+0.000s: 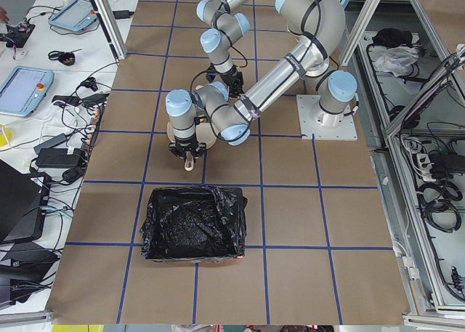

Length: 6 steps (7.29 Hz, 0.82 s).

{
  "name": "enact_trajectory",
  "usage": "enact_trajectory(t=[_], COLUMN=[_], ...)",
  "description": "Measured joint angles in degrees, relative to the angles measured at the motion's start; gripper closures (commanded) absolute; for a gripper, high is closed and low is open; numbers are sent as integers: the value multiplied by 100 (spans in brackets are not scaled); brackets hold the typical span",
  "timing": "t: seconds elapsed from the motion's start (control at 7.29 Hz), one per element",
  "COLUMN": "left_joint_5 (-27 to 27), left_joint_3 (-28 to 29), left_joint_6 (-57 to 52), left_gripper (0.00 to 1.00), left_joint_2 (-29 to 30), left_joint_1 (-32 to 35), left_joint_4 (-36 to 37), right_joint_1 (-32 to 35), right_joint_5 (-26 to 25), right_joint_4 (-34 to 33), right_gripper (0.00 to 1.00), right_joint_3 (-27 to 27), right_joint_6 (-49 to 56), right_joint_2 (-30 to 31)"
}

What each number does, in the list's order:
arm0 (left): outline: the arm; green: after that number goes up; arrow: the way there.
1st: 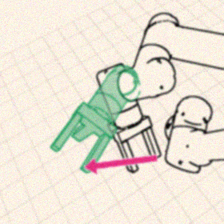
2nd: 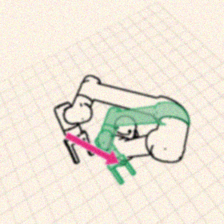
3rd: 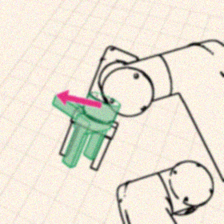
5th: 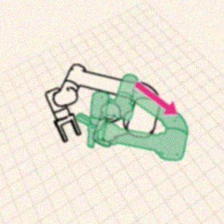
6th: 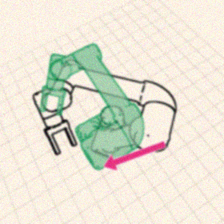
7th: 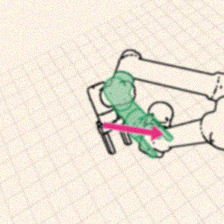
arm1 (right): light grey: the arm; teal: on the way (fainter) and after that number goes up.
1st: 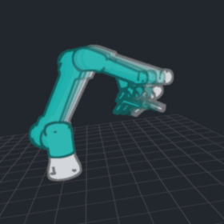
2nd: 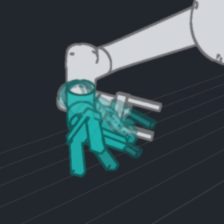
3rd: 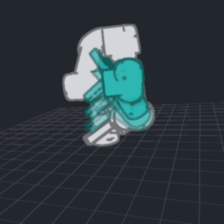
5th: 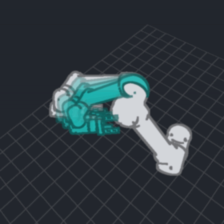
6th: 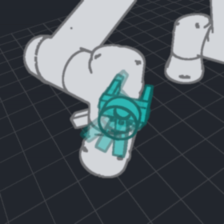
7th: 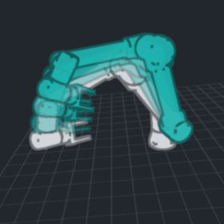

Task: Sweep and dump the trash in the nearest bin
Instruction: 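Sweep the trash pile into the dustpan with the right gripper's brush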

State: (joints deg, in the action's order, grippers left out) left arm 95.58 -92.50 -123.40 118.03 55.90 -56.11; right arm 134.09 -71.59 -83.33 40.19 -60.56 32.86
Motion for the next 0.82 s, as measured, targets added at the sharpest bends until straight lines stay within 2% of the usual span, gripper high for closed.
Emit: enact_trajectory(t=[0.27,0.82], left_joint_5=[-4,-4], left_joint_3=[-18,-31], left_joint_6=[23,77], left_gripper=[100,100], left_joint_2=[0,-7], left_joint_1=[0,0], left_joint_4=[3,4], right_joint_1=[-11,-14], right_joint_5=[-104,-27], right_joint_4=[13,-263], right_gripper=[100,100], right_joint_3=[-342,-847], right_joint_6=[813,3471], right_joint_2=[-170,-472])
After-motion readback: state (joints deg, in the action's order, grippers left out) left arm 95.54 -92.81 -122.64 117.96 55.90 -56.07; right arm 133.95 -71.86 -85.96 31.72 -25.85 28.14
